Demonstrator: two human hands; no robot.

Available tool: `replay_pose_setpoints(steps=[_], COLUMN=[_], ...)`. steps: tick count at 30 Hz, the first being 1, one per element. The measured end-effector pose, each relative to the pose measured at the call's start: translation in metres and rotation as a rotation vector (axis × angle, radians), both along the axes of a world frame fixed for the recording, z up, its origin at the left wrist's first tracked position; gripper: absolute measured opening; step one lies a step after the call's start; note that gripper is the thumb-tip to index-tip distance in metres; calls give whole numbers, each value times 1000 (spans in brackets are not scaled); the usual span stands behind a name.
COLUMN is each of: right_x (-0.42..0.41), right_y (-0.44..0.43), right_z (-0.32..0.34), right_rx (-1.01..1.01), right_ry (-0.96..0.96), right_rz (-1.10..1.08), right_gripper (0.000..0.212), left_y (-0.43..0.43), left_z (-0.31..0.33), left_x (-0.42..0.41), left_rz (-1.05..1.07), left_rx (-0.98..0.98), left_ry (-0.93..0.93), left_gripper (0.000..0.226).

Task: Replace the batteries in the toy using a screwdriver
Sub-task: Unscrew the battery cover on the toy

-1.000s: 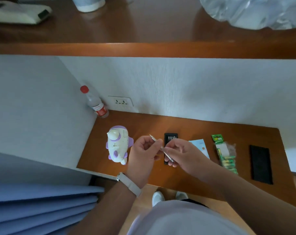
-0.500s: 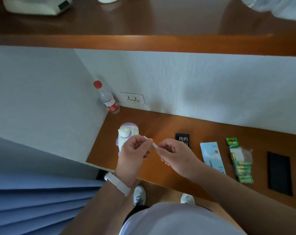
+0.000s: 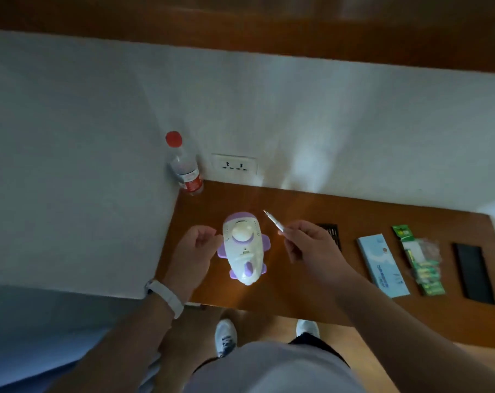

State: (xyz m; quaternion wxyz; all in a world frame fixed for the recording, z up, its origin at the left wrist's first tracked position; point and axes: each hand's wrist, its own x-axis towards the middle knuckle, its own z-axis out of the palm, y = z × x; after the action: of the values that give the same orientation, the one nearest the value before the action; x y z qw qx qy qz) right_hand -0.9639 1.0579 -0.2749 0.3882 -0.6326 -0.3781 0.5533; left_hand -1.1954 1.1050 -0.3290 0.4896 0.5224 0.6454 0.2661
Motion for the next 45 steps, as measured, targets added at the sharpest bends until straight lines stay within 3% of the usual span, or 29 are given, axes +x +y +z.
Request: replay_pose_setpoints(steps=[9, 14, 22, 24, 26, 28, 39, 45], right_x=[-34, -38, -34, -34, -33, -32, -25, -21], right_y=[12, 17, 27, 29, 31, 32, 32, 28], right_z=[-36, -57, -70, -73, -76, -78, -77, -74], right_rx=[-79, -96, -88, -86, -86, -92, -126, -140], right_ry=[233, 325, 366, 374, 381, 392, 416, 433], right_rz=[-241, -213, -165, -149, -138, -120, -80, -106], right_gripper=[23, 12, 10, 10, 11, 15, 24, 24], left_y=[7, 13, 13, 12, 11, 11, 6, 3], left_z=[-37, -47, -56, -56, -54, -54, -35, -27], left_x=[-3, 0, 3, 3, 4, 5, 20, 28], left_rz=[-152, -215, -215, -212, -213, -212, -236, -141], left_rx=[-374, -532, -509, -494, -496, -490, -421, -416], left_ry=[-216, -458, -610, -625, -628, -648, -739, -717], left_gripper=[50, 61, 59, 76, 113, 128, 123, 136])
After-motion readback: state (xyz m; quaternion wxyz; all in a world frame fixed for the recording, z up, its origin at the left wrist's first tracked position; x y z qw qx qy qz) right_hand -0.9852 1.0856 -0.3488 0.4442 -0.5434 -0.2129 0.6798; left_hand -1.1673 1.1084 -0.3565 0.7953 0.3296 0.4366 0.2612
